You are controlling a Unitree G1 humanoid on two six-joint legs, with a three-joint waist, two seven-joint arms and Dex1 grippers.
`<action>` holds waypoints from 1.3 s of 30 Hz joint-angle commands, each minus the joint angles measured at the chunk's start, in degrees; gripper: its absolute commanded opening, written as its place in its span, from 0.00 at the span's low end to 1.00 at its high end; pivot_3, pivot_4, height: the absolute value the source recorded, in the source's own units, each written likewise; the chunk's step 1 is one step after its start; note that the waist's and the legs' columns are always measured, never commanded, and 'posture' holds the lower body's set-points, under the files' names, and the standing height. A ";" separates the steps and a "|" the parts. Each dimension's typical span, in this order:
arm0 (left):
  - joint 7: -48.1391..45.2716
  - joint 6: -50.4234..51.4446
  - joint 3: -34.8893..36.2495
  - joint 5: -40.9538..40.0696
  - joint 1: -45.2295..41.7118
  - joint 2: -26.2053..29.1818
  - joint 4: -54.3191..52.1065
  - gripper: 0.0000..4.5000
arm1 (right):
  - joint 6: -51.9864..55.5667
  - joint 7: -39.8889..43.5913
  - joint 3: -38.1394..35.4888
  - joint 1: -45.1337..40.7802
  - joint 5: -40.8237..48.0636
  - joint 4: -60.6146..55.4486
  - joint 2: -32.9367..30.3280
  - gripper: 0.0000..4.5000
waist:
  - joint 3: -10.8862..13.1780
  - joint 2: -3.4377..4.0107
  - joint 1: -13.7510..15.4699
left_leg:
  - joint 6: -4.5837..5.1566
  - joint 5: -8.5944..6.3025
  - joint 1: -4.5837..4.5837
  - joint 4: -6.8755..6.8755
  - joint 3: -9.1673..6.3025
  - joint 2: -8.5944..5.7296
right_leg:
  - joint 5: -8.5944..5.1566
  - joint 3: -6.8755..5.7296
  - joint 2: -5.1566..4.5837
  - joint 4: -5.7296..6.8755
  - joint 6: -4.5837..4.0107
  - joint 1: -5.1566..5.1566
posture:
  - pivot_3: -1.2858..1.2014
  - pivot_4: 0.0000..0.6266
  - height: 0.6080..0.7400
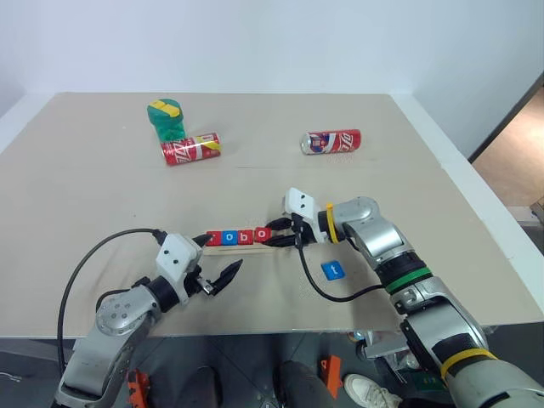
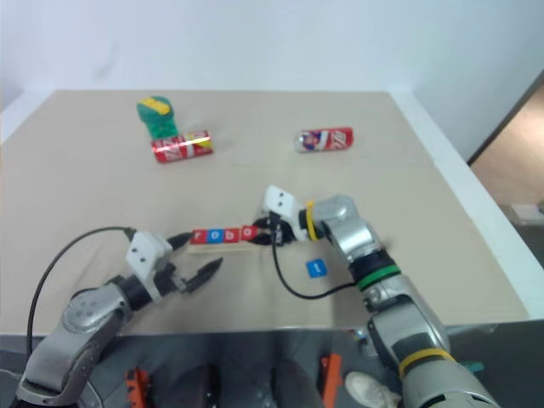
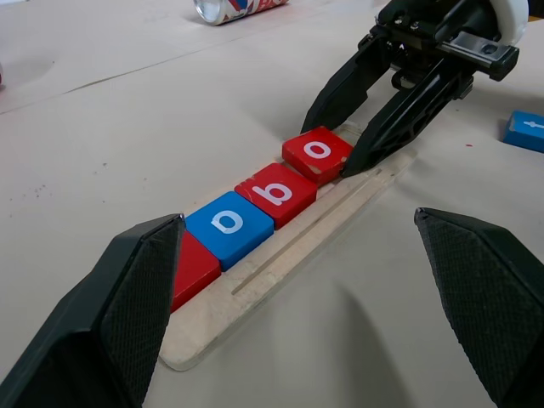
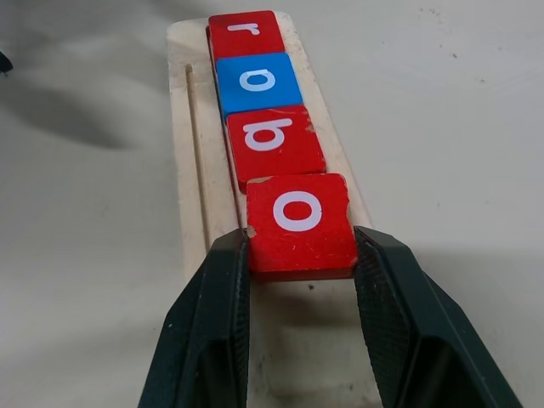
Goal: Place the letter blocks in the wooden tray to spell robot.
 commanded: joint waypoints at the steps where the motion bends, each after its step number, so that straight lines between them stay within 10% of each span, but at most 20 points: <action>1: 0.22 0.39 0.52 -0.66 -0.18 -0.14 -2.69 1.00 | -2.56 1.63 -0.01 -2.27 -1.19 2.22 0.55 0.26 | 0.00 0.00 0.00 | 0.00 0.00 0.00 0.00 0.00 0.00 | 0.00 0.00 0.00 0.00 0.00 0.00 | 0.52 0.24 1.00; 3: 0.23 0.56 0.55 -0.67 -0.15 -0.15 -2.82 1.00 | -3.49 2.19 0.08 -2.46 -1.61 2.92 0.76 0.37 | 0.00 0.00 0.00 | 0.00 0.00 0.00 0.01 0.00 0.00 | 0.12 0.00 0.00 0.00 -0.20 0.01 | 0.52 0.24 1.00; 39: -0.34 0.34 -0.48 -0.19 -0.13 -0.15 -1.74 1.00 | -2.68 4.06 -2.12 -4.69 -1.42 4.88 1.63 0.37 | 0.00 0.00 -0.01 | -0.01 0.00 0.01 0.03 0.00 0.01 | 0.16 -0.02 0.01 0.02 -0.27 0.01 | 0.52 0.24 1.00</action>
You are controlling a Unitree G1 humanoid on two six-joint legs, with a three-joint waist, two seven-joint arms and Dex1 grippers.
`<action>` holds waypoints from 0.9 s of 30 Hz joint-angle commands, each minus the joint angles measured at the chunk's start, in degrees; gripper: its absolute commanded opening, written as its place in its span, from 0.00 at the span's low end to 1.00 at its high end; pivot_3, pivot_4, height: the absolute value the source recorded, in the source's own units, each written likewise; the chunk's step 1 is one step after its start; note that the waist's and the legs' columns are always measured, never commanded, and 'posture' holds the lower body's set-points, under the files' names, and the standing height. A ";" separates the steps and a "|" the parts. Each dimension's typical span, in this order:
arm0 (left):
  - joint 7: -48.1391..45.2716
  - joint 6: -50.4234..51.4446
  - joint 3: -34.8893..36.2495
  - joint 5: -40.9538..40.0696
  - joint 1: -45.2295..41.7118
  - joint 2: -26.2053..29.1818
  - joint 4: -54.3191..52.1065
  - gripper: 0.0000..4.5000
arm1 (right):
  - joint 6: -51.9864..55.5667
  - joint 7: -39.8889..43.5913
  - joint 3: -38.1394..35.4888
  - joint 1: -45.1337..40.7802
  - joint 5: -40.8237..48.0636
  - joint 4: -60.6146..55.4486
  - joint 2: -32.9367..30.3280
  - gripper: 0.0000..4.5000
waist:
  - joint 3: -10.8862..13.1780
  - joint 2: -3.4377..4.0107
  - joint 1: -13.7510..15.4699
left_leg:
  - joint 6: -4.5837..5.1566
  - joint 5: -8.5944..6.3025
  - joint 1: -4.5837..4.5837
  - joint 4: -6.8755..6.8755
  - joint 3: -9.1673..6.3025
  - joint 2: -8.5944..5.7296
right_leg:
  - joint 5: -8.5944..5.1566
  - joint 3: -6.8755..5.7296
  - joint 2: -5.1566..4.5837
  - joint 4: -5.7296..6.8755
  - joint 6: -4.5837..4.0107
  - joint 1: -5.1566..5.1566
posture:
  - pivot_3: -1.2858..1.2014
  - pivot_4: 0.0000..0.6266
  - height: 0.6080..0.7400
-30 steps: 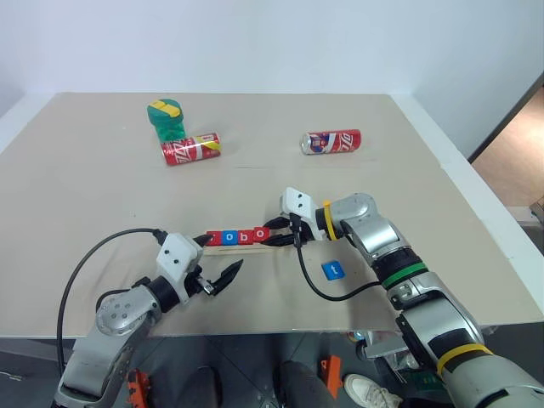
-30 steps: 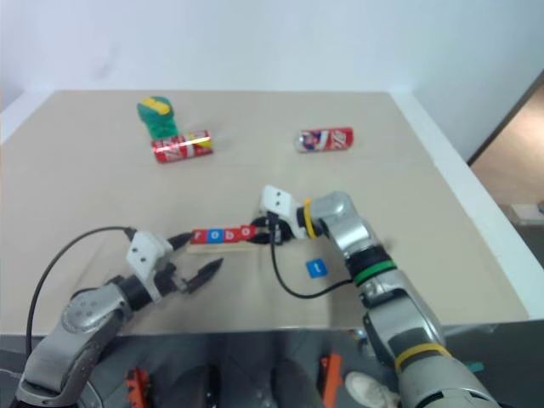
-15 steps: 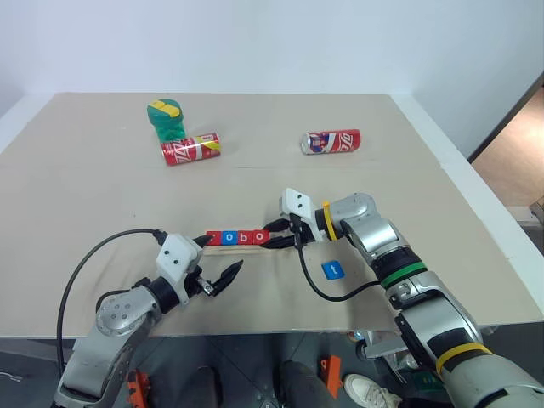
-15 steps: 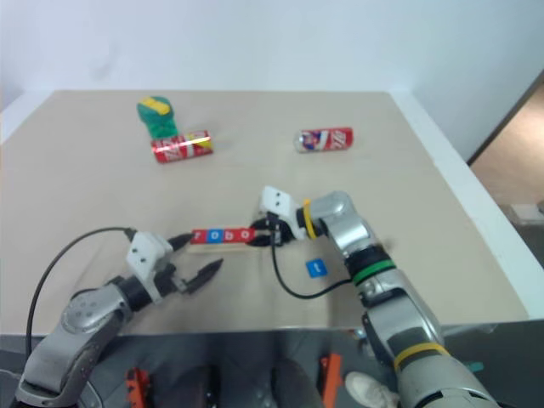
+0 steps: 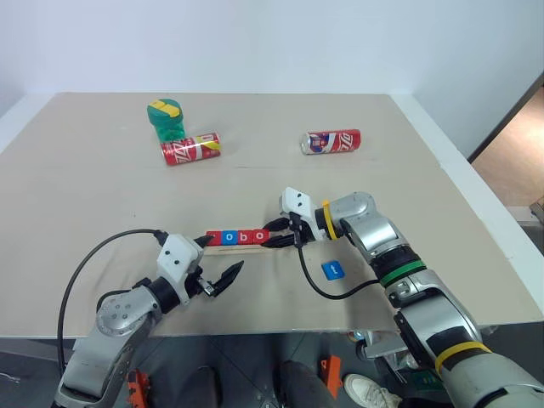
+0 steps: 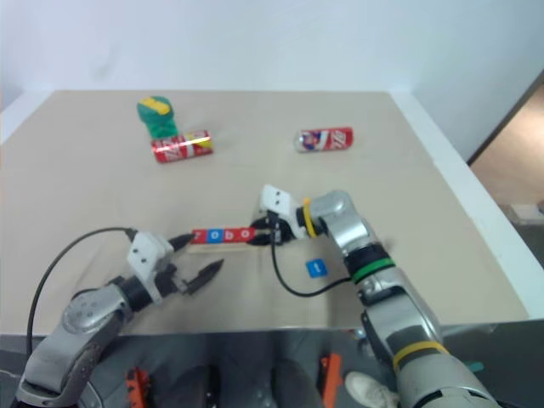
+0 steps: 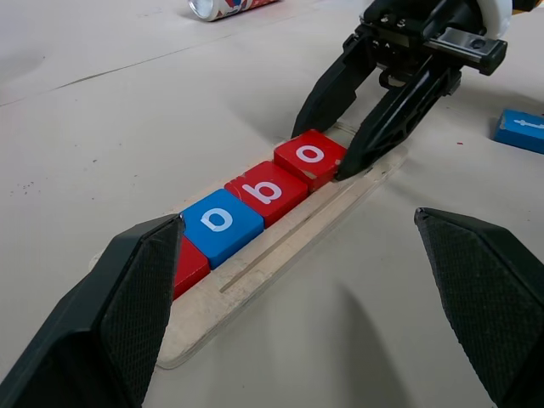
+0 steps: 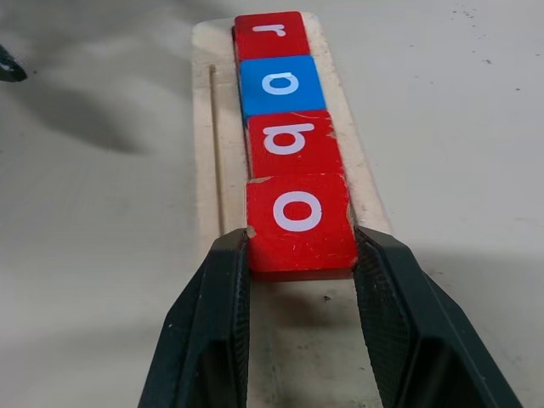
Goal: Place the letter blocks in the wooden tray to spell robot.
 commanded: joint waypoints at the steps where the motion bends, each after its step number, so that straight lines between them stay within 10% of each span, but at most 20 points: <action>1: -0.26 -0.79 -0.26 0.11 -0.27 -0.15 -1.13 1.00 | -1.16 -0.41 -1.59 -2.41 0.05 0.83 0.38 0.37 | 0.00 0.00 0.00 | 0.00 0.00 0.00 0.00 0.00 0.00 | 0.00 0.00 0.00 0.00 -0.01 0.00 | 0.52 0.24 1.00; 27: -1.16 -3.27 1.32 -2.84 -1.06 -2.74 -1.46 1.00 | -0.36 2.06 -1.67 -4.06 0.67 2.93 0.18 0.37 | 0.00 0.00 0.01 | 0.00 0.00 0.00 0.00 0.00 0.00 | 0.05 0.00 0.00 0.00 -0.07 0.00 | 0.52 0.24 1.00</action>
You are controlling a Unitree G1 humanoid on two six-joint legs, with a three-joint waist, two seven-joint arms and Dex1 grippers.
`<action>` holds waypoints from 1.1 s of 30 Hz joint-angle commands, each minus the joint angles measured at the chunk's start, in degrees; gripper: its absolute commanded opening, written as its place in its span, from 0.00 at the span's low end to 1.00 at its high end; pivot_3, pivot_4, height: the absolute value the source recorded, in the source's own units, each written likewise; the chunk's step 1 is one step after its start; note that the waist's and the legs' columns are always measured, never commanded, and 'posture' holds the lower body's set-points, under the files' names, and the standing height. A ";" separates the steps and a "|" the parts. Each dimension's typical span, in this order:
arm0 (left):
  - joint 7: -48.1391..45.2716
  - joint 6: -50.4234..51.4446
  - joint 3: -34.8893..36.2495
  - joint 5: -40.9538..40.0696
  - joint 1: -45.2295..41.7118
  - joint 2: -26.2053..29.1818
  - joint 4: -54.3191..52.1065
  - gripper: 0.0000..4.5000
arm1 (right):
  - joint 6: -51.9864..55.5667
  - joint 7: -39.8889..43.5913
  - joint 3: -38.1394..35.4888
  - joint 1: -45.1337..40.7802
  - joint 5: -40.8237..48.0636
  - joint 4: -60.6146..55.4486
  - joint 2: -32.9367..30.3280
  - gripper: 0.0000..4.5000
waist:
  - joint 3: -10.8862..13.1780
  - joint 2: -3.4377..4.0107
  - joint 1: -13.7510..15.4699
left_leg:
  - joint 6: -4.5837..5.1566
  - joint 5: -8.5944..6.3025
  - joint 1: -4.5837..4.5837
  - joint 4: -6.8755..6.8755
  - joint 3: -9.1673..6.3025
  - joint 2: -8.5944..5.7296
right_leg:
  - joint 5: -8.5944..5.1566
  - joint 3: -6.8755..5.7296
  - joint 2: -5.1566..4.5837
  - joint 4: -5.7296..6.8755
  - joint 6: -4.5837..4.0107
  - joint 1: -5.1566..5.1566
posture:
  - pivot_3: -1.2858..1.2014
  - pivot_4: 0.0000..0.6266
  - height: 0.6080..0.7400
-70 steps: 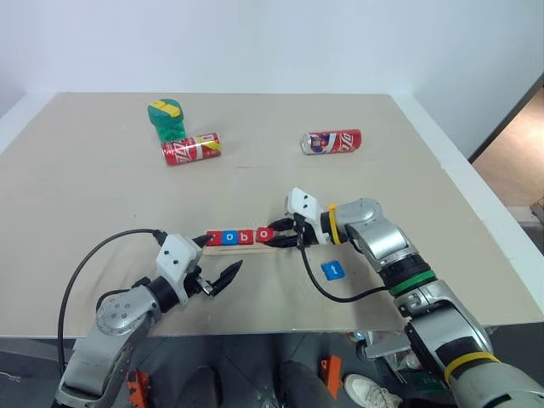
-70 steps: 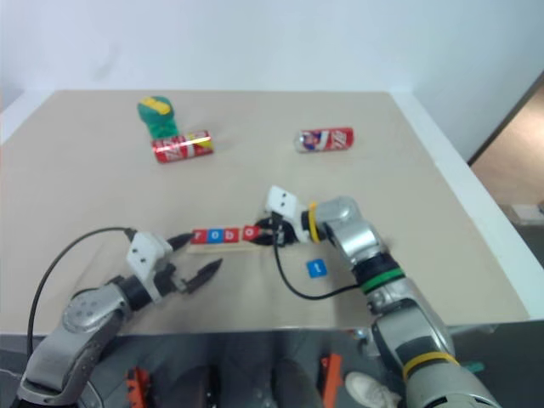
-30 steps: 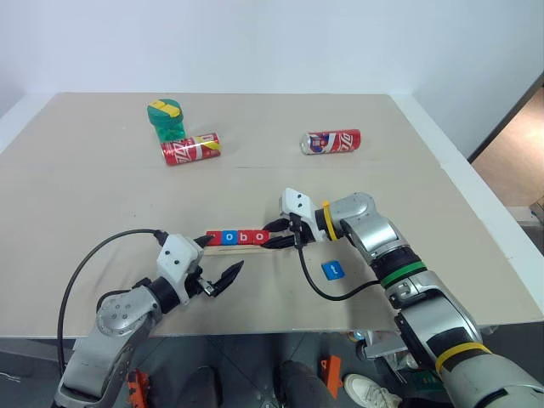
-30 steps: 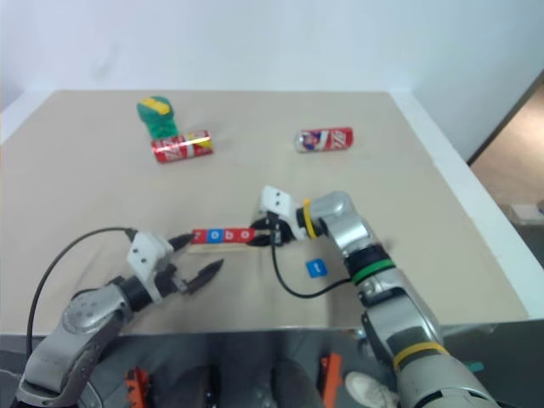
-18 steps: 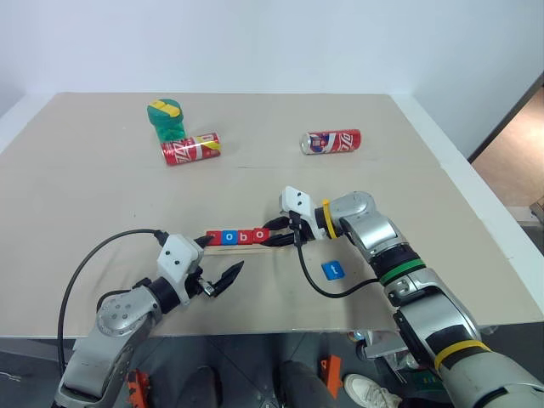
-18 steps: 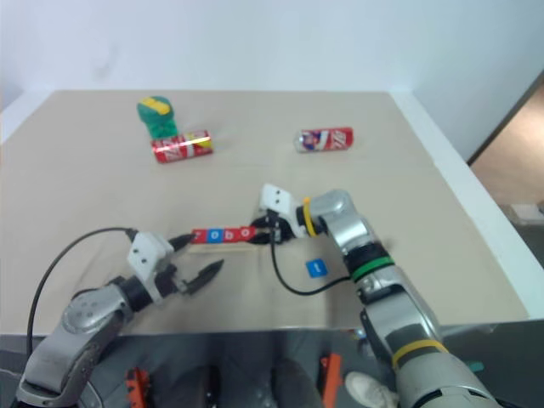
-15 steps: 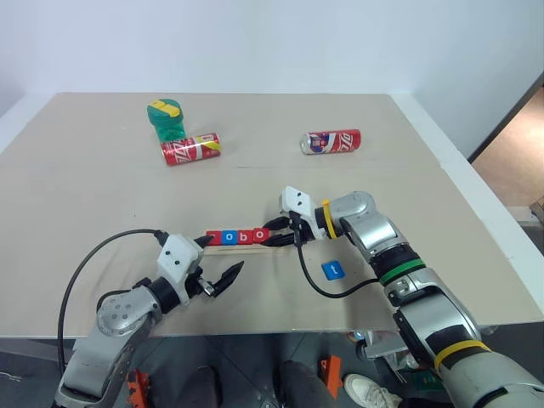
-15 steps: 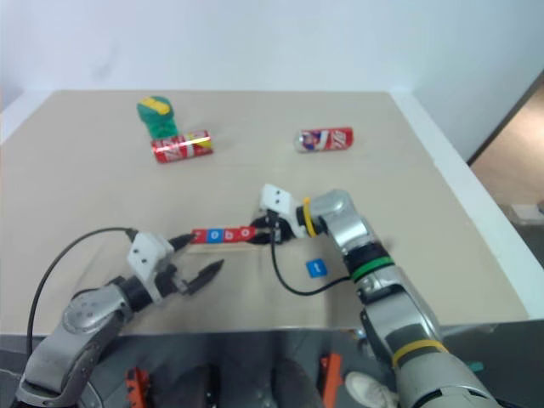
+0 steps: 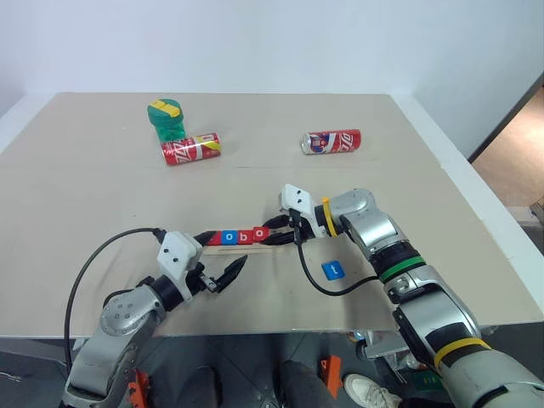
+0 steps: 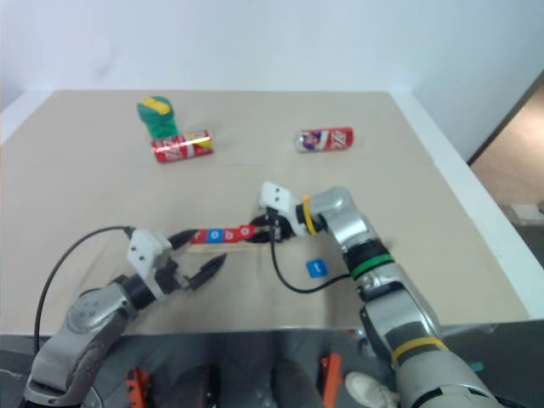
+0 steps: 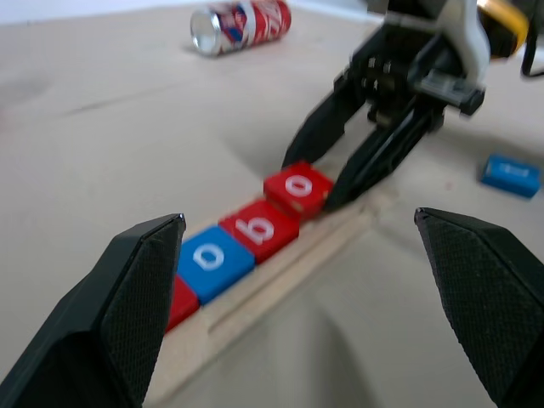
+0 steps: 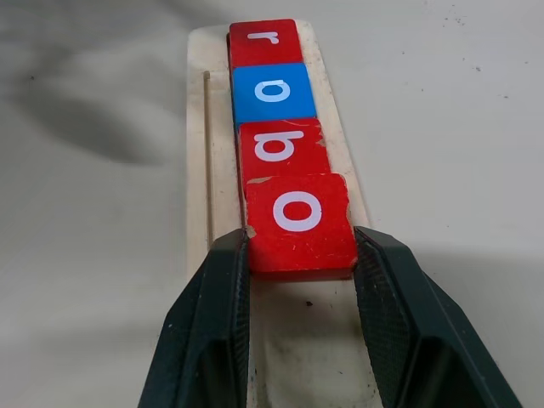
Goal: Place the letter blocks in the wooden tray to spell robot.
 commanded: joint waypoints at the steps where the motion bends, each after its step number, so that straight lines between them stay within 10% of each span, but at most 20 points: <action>1: -0.85 -0.74 0.55 -0.68 -0.43 0.76 -2.07 1.00 | -0.15 1.69 -1.60 -2.23 0.77 0.46 -0.12 0.37 | 0.00 0.00 0.00 | 0.00 0.00 0.00 0.00 0.00 0.00 | 0.01 0.00 0.00 0.00 -0.01 0.00 | 0.52 0.24 1.00; 11: -0.56 -0.06 -0.06 -0.12 0.21 1.02 -2.25 1.00 | 6.16 -0.21 0.38 -1.51 -2.04 -5.17 -1.33 0.37 | 0.00 0.00 0.00 | 0.00 0.00 0.00 0.00 0.00 0.00 | 0.01 0.00 0.00 0.01 -0.01 0.00 | 0.52 0.24 1.00; 19: -0.90 0.14 -0.31 -0.03 -0.19 1.50 -1.48 1.00 | 13.10 -0.74 1.13 0.24 -3.03 -10.57 -2.49 0.97 | 0.00 0.00 -0.01 | 0.00 0.00 -0.01 0.00 -0.01 0.00 | -0.04 -0.02 0.00 0.01 0.06 -0.02 | 0.52 0.24 1.00; 29: -0.84 0.22 0.09 -0.05 0.86 2.03 -2.21 1.00 | 22.51 -9.89 -8.18 0.94 2.76 -21.28 -1.91 0.97 | 0.00 0.00 0.01 | 0.00 0.00 -0.02 0.00 -0.02 0.00 | -0.05 -0.02 0.00 0.01 0.08 -0.02 | 0.52 0.24 1.00; 33: -0.46 0.23 0.50 -0.15 1.97 2.09 -3.02 1.00 | 27.97 -22.36 -16.61 9.26 5.16 -30.26 0.38 0.75 | -0.03 -0.05 0.15 | -0.01 -0.01 -0.02 -0.03 -0.07 -0.01 | -0.07 -0.05 -0.01 0.01 0.07 0.00 | 0.52 0.24 1.00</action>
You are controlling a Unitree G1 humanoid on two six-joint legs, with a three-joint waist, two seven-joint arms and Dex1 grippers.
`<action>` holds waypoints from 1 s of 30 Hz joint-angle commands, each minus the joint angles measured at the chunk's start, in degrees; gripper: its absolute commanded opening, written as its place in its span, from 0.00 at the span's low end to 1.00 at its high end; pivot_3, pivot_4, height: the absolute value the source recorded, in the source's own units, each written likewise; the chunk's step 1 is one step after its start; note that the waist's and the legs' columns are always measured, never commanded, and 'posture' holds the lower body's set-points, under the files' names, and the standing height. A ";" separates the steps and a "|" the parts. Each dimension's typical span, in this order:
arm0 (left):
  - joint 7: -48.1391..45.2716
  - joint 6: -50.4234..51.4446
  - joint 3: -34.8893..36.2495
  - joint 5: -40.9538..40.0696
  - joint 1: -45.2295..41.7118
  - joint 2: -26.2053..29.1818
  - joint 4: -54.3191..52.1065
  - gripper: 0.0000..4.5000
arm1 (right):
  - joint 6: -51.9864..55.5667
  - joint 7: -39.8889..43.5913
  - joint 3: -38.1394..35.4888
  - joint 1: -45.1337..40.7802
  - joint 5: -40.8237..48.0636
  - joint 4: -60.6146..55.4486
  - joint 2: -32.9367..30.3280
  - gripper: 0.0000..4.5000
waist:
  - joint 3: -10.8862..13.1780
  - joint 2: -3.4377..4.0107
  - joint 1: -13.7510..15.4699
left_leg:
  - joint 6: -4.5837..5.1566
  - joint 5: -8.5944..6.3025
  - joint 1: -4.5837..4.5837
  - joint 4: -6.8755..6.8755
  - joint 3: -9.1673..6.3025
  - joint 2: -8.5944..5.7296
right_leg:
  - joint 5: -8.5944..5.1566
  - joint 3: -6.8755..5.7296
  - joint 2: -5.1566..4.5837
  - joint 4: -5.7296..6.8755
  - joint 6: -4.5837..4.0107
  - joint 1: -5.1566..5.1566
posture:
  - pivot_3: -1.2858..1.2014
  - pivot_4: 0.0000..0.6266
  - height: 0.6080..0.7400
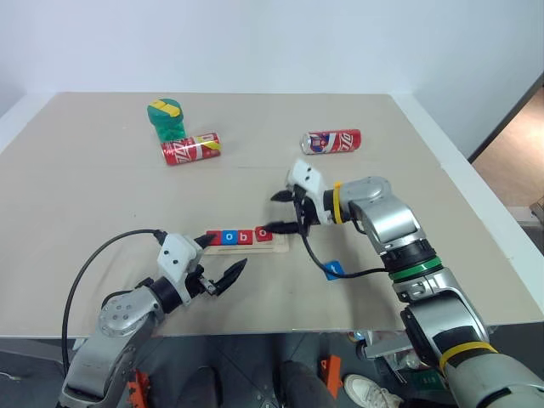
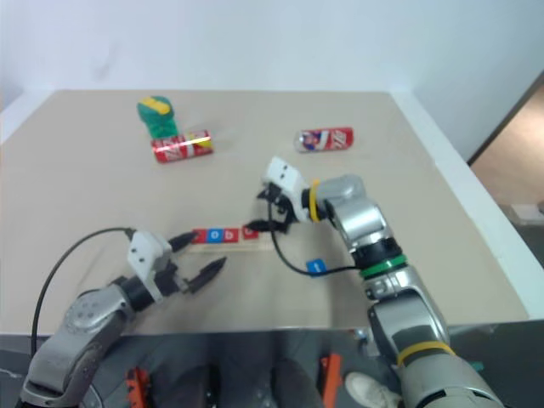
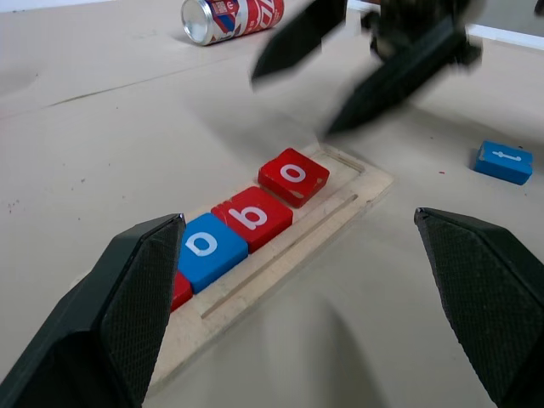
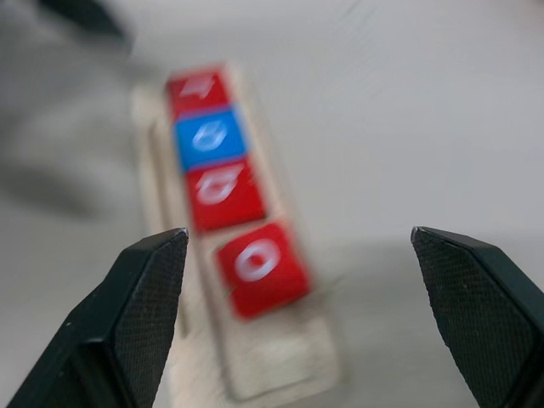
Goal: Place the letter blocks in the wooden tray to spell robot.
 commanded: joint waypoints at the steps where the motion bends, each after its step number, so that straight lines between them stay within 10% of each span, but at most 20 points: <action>1: 0.22 -0.61 0.86 -0.22 0.76 0.36 -2.87 1.00 | 4.04 -11.23 -6.60 7.91 1.71 -9.45 2.01 0.62 | -0.01 -0.01 0.11 | 0.00 0.00 -0.03 -0.02 0.00 -0.02 | 0.00 0.00 -0.01 0.00 0.00 -0.01 | 0.52 0.24 1.00; 9: 0.30 -0.12 0.78 -0.32 0.81 0.48 -3.22 1.00 | 8.56 -30.44 -7.37 25.07 0.39 -27.40 12.17 0.01 | 0.01 0.05 -0.28 | -0.18 0.01 -0.26 0.00 0.01 0.00 | -0.09 0.25 0.00 0.08 0.34 -0.42 | 0.52 0.24 1.00; 30: -0.11 0.48 -0.37 0.04 -0.58 0.48 -2.48 1.00 | 5.28 -35.32 -0.04 23.29 0.40 -23.67 13.29 0.01 | -0.02 0.01 -0.16 | -0.07 0.23 -0.22 -0.03 0.06 0.04 | 0.07 0.08 0.06 0.04 0.23 -0.33 | 0.52 0.24 1.00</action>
